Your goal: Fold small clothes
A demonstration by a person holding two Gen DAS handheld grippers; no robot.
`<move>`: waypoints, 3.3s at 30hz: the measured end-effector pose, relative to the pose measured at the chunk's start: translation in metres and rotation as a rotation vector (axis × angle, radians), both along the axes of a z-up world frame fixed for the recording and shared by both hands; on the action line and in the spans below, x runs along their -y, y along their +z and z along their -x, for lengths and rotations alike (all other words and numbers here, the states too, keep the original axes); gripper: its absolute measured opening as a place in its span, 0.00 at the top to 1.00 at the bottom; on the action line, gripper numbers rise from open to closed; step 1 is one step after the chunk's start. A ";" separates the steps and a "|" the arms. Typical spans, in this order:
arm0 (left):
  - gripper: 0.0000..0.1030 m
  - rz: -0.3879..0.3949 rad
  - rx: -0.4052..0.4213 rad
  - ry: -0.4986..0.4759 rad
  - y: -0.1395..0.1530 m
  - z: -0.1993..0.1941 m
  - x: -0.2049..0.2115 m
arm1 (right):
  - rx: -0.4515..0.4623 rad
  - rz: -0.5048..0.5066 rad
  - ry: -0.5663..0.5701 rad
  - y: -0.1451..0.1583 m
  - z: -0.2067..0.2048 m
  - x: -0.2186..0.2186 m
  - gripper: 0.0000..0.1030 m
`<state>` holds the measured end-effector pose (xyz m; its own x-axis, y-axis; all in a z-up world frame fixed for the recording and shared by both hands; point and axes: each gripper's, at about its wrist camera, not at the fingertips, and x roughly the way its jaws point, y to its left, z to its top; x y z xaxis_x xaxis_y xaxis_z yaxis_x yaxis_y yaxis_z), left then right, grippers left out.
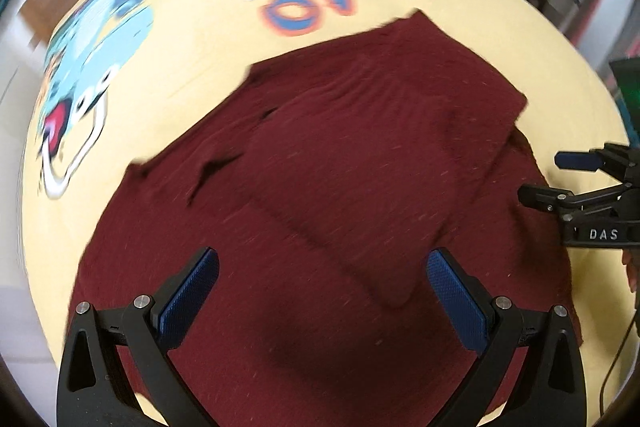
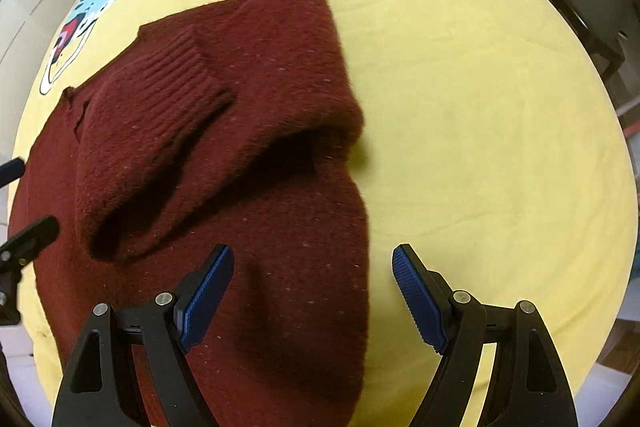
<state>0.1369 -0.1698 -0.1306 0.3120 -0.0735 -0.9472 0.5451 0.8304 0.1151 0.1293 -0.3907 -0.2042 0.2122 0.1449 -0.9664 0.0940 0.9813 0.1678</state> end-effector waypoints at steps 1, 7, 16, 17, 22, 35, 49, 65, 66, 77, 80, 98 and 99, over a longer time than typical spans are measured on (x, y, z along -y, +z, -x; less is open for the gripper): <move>0.01 -0.015 -0.001 -0.022 -0.004 -0.001 0.009 | 0.000 -0.002 -0.004 -0.001 0.003 0.004 0.20; 0.01 -0.126 -0.009 -0.079 -0.044 -0.020 0.042 | -0.009 -0.007 -0.020 -0.006 0.009 0.016 0.20; 0.68 -0.132 -0.107 -0.035 -0.077 -0.049 0.034 | -0.039 -0.004 -0.037 -0.017 0.012 0.027 0.20; 0.74 -0.115 -0.112 -0.027 -0.075 -0.051 0.029 | -0.041 0.002 -0.034 -0.016 0.012 0.031 0.20; 0.86 -0.014 -0.080 0.043 -0.057 -0.058 -0.012 | -0.011 0.053 0.008 -0.012 -0.001 0.035 0.20; 0.86 0.246 -0.056 0.400 -0.039 -0.068 -0.146 | 0.020 0.036 0.095 -0.006 -0.041 0.022 0.85; 0.78 0.327 -0.182 0.645 -0.045 -0.007 -0.211 | 0.000 0.058 0.124 -0.012 -0.067 -0.020 0.84; 0.12 0.262 -0.162 0.744 -0.034 0.006 -0.282 | -0.017 0.091 0.112 -0.014 -0.060 -0.030 0.52; 0.05 0.268 -0.155 0.749 -0.030 0.004 -0.287 | -0.016 0.092 0.108 -0.013 -0.058 -0.029 0.42; 0.06 0.251 -0.241 0.743 -0.062 -0.041 -0.294 | -0.005 0.085 0.080 -0.002 -0.027 -0.016 0.37; 0.07 0.223 -0.235 0.738 -0.071 -0.044 -0.287 | -0.008 0.089 0.067 -0.003 -0.022 -0.011 0.37; 0.87 0.227 -0.073 0.582 -0.028 -0.062 -0.234 | 0.048 0.061 0.028 0.013 -0.043 -0.002 0.37; 0.87 0.230 -0.055 0.587 -0.024 -0.062 -0.237 | 0.058 0.052 0.024 0.014 -0.047 -0.002 0.37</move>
<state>0.1985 0.0667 -0.1542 0.3132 -0.1088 -0.9434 -0.0091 0.9930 -0.1175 0.1764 -0.3884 -0.1902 0.2651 0.1006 -0.9589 0.0621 0.9907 0.1211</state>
